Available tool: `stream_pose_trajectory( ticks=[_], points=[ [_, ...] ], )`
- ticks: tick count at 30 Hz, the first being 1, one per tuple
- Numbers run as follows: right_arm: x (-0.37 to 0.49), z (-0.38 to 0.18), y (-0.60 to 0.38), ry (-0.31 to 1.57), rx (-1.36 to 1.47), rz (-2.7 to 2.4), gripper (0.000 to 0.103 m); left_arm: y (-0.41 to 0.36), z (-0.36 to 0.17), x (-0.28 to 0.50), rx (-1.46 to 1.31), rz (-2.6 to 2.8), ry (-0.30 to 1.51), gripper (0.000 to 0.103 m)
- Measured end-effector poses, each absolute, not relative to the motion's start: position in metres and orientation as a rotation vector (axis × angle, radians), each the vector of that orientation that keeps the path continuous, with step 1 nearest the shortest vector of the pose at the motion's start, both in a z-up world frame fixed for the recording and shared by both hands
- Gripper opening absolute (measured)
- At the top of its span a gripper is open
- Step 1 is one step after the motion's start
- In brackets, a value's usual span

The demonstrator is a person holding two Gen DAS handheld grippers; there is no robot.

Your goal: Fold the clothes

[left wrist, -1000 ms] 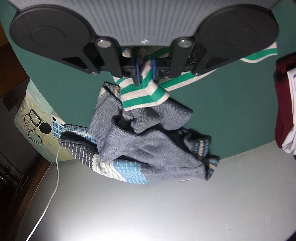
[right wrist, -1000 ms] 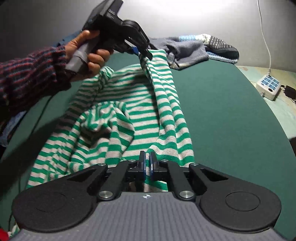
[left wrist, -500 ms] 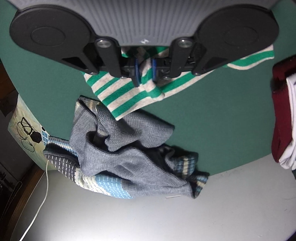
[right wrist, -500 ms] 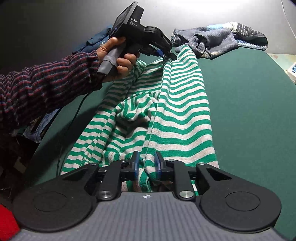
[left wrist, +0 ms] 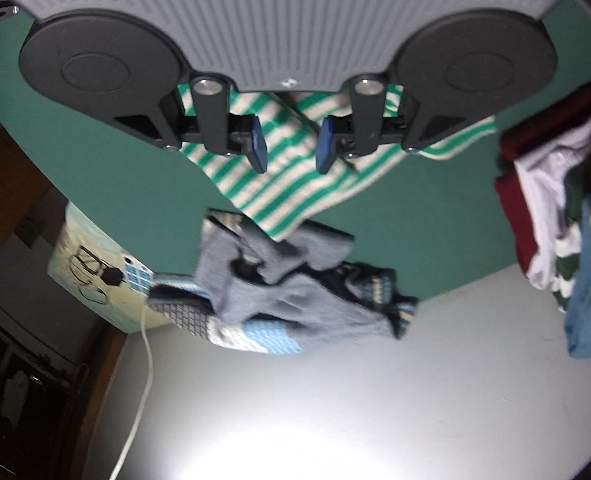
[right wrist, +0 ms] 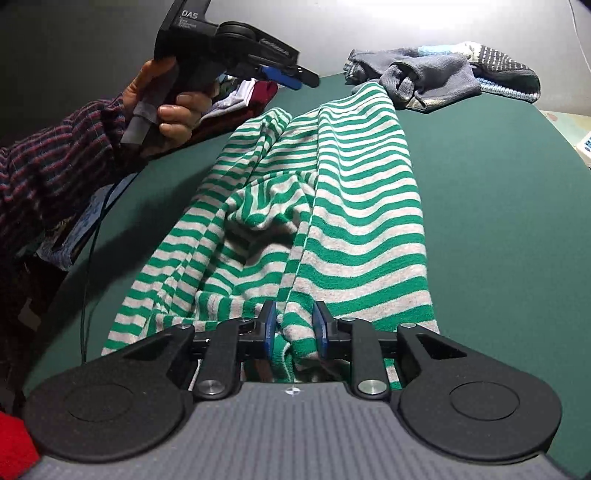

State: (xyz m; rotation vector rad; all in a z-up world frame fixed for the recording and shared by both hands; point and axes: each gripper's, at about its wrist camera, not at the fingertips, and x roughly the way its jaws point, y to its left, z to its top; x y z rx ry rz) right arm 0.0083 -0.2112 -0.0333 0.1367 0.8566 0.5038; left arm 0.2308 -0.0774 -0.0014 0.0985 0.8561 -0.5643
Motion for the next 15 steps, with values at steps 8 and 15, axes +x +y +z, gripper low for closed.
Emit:
stream_pose_trajectory(
  ticks=[8,15],
  points=[
    [-0.010,-0.011,-0.243,0.853,0.099,0.447,0.019,-0.096,-0.041,0.229,0.132,-0.530,0.907,0.036],
    [-0.014,-0.032,-0.222,0.888,0.115,0.458,0.020,-0.077,-0.024,0.226,0.092,-0.479,0.884,0.041]
  ],
)
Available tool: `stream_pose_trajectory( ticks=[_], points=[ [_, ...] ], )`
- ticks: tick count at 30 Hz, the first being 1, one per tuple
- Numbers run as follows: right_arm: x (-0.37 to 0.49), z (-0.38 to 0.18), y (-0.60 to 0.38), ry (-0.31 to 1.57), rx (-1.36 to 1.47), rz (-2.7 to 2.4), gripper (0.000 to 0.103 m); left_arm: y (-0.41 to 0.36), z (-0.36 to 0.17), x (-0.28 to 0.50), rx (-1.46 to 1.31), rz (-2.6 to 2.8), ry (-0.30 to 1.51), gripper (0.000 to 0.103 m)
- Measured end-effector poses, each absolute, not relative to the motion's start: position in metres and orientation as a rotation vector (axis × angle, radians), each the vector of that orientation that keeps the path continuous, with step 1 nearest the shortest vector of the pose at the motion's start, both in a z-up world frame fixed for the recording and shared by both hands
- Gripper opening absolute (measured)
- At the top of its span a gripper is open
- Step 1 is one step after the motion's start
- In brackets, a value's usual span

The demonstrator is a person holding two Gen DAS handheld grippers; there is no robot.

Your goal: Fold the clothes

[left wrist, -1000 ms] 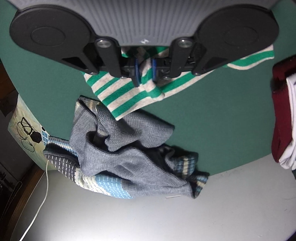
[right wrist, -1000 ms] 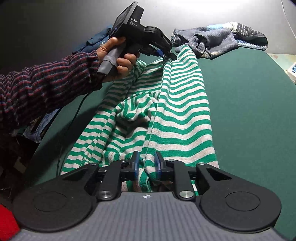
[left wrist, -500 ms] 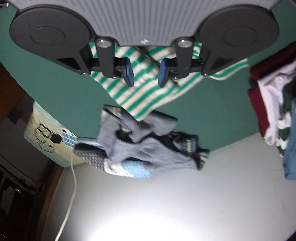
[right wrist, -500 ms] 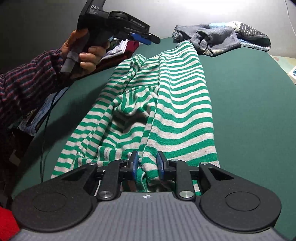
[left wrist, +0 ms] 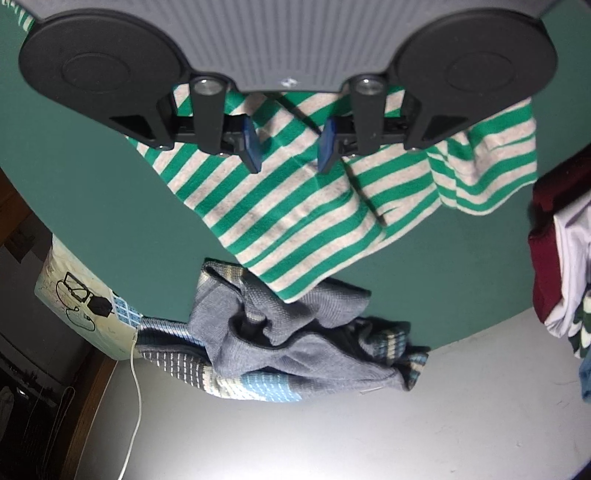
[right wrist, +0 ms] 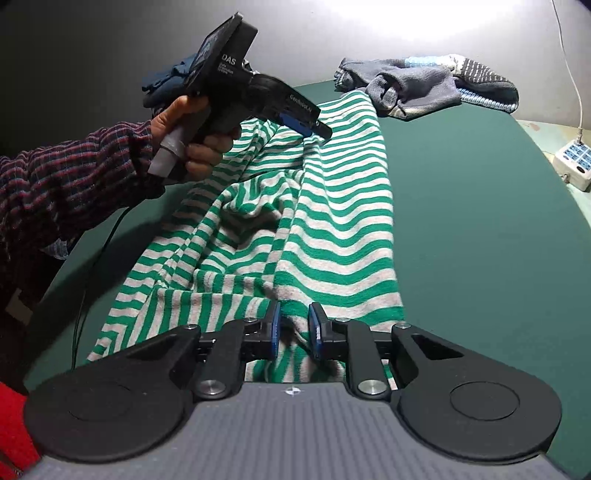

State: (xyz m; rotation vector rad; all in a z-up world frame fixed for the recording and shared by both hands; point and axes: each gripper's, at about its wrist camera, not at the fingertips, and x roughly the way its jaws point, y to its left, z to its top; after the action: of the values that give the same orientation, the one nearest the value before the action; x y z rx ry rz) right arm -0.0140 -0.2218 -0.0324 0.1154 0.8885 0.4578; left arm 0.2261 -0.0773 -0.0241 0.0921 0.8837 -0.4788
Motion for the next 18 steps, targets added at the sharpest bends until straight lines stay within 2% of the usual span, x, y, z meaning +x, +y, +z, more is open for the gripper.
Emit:
stream_pose_trajectory(
  ticks=[5,10,15,18],
  points=[
    [-0.017,-0.022,-0.231,0.845,0.106,0.458,0.021,-0.040,0.002,0.195,0.031,-0.461,0.837,0.054],
    [-0.014,-0.011,-0.238,0.800,0.154,0.483,0.021,-0.001,0.007,0.145,-0.018,-0.486,0.864,0.054],
    [0.002,-0.028,-0.216,0.840,0.137,0.499,0.022,0.013,-0.012,0.096,-0.005,-0.459,0.926,0.054],
    [0.007,-0.035,-0.205,0.861,0.090,0.514,0.023,0.020,-0.027,0.079,-0.064,-0.457,0.969,0.058]
  ],
)
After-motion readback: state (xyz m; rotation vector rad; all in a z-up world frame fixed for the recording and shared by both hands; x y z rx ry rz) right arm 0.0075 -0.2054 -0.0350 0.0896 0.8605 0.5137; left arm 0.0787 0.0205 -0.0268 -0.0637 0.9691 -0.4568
